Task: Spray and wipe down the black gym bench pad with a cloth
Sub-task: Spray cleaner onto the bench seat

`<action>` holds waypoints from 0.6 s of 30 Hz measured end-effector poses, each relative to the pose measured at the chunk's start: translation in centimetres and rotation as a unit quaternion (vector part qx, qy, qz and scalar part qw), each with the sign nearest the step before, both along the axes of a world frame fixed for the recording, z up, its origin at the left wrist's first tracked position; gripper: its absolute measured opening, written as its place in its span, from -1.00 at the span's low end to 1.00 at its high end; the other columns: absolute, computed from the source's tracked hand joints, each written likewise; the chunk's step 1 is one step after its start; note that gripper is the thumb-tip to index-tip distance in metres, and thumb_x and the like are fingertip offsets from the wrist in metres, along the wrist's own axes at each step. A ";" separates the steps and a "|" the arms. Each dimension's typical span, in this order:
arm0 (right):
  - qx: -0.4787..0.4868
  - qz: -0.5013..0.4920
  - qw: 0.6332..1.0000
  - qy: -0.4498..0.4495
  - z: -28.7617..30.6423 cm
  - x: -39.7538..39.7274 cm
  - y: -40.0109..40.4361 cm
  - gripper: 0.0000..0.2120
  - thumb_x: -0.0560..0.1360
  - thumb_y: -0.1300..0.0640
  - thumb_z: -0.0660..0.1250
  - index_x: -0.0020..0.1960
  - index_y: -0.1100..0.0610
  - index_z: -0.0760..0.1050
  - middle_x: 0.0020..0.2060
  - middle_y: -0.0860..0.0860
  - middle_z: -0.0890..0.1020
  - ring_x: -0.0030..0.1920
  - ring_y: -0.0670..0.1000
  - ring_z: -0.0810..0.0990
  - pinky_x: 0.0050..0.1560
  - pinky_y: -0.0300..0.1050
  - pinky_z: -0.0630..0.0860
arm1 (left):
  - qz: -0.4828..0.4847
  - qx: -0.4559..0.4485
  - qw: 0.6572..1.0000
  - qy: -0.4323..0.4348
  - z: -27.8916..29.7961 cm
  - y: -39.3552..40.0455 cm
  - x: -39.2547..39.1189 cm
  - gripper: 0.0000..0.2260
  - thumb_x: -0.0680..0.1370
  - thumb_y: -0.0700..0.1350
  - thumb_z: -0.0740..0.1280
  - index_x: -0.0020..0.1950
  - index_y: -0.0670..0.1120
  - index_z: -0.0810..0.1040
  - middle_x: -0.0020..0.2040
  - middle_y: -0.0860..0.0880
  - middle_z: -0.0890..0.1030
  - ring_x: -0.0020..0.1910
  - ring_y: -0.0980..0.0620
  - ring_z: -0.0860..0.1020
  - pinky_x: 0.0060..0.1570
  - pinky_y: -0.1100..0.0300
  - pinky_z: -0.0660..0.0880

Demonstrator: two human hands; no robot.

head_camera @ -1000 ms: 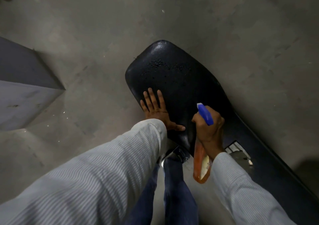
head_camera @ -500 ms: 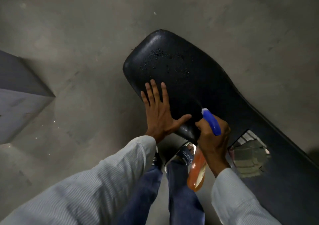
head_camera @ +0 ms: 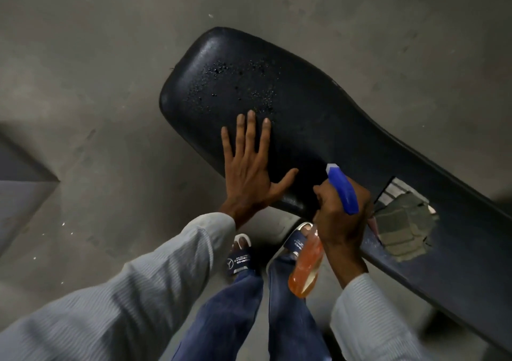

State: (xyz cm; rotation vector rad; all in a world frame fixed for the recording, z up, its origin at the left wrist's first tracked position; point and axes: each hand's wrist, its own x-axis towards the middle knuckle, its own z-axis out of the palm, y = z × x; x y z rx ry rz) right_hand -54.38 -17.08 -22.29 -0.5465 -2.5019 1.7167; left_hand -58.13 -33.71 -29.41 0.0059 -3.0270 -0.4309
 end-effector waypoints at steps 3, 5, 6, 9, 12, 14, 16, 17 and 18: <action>-0.011 -0.072 0.997 -0.004 0.2 0.6 1.2 -0.77 0.42 -0.10 0.30 -0.31 0.03 0.46 -0.40 0.18 0.50 -0.35 0.28 0.50 -0.26 0.06 0.49 | -0.042 0.013 0.999 0.023 0.4 1.7 -0.3 -0.05 0.56 0.46 0.24 0.74 -0.16 0.17 0.75 -0.27 0.07 0.75 -0.29 0.00 0.68 -0.36 -0.12; -0.018 -0.111 0.994 -0.010 0.2 0.8 1.9 -0.78 0.41 -0.11 0.32 -0.28 0.02 0.48 -0.36 0.21 0.52 -0.31 0.32 0.52 -0.21 0.16 0.53 | -0.100 0.019 0.994 0.033 0.5 3.6 -0.7 -0.08 0.58 0.42 0.25 0.73 -0.16 0.17 0.74 -0.28 0.07 0.75 -0.28 0.01 0.68 -0.34 -0.08; -0.016 -0.121 0.992 -0.007 0.2 0.9 2.3 -0.81 0.42 -0.09 0.33 -0.29 -0.01 0.49 -0.37 0.19 0.52 -0.31 0.31 0.52 -0.22 0.20 0.54 | -0.128 0.020 0.991 0.028 0.4 4.4 -0.8 -0.10 0.60 0.41 0.25 0.74 -0.16 0.16 0.75 -0.27 0.07 0.75 -0.26 0.01 0.68 -0.33 -0.07; -0.017 -0.132 0.991 0.001 0.4 1.3 3.2 -0.83 0.41 -0.07 0.32 -0.35 -0.10 0.52 -0.46 -0.03 0.49 -0.37 0.27 0.49 -0.28 0.13 0.51 | -0.177 -0.007 0.984 -0.006 -0.5 5.5 -0.6 -0.15 0.65 0.39 0.16 0.76 -0.12 0.09 0.76 -0.24 0.01 0.76 -0.23 -0.03 0.69 -0.30 -0.04; -0.031 -0.152 0.988 -0.012 0.7 2.0 4.0 -0.85 0.38 -0.10 0.31 -0.35 -0.20 0.55 -0.47 -0.09 0.50 -0.39 0.08 0.47 -0.26 0.01 0.47 | -0.176 -0.022 0.984 -0.013 -0.6 5.3 -0.5 -0.16 0.66 0.40 0.10 0.77 -0.11 0.05 0.77 -0.22 -0.01 0.76 -0.21 -0.05 0.70 -0.27 -0.08; -0.046 -0.161 0.986 -0.020 0.6 2.6 4.6 -0.86 0.39 -0.09 0.32 -0.35 -0.18 0.53 -0.45 -0.07 0.49 -0.35 0.14 0.48 -0.23 0.07 0.48 | -0.172 -0.007 0.985 -0.004 -0.3 5.6 -0.6 -0.15 0.65 0.38 0.15 0.76 -0.12 0.06 0.76 -0.23 0.00 0.76 -0.21 -0.05 0.71 -0.26 -0.10; -0.043 -0.156 0.987 -0.028 0.4 3.3 4.9 -0.84 0.39 -0.11 0.31 -0.34 -0.11 0.50 -0.44 -0.05 0.48 -0.36 0.14 0.47 -0.24 0.06 0.47 | -0.187 0.001 0.982 0.006 0.0 6.4 -0.6 -0.15 0.64 0.37 0.19 0.76 -0.13 0.09 0.76 -0.23 0.02 0.76 -0.22 -0.03 0.71 -0.26 -0.12; -0.038 -0.150 0.987 -0.031 0.3 3.7 4.9 -0.82 0.38 -0.13 0.31 -0.33 -0.07 0.48 -0.44 -0.03 0.48 -0.38 0.11 0.47 -0.26 0.02 0.46 | -0.200 -0.001 0.980 0.009 0.0 7.0 -0.5 -0.15 0.64 0.36 0.19 0.75 -0.14 0.10 0.76 -0.24 0.03 0.76 -0.22 -0.02 0.71 -0.27 -0.11; -0.036 -0.146 0.988 -0.035 0.1 4.1 4.9 -0.80 0.38 -0.14 0.30 -0.32 -0.04 0.47 -0.44 -0.03 0.48 -0.39 0.06 0.48 -0.27 -0.03 0.45 | -0.213 -0.006 0.977 0.007 0.0 7.5 -0.3 -0.16 0.64 0.36 0.19 0.75 -0.13 0.10 0.76 -0.24 0.03 0.76 -0.23 -0.02 0.71 -0.28 -0.11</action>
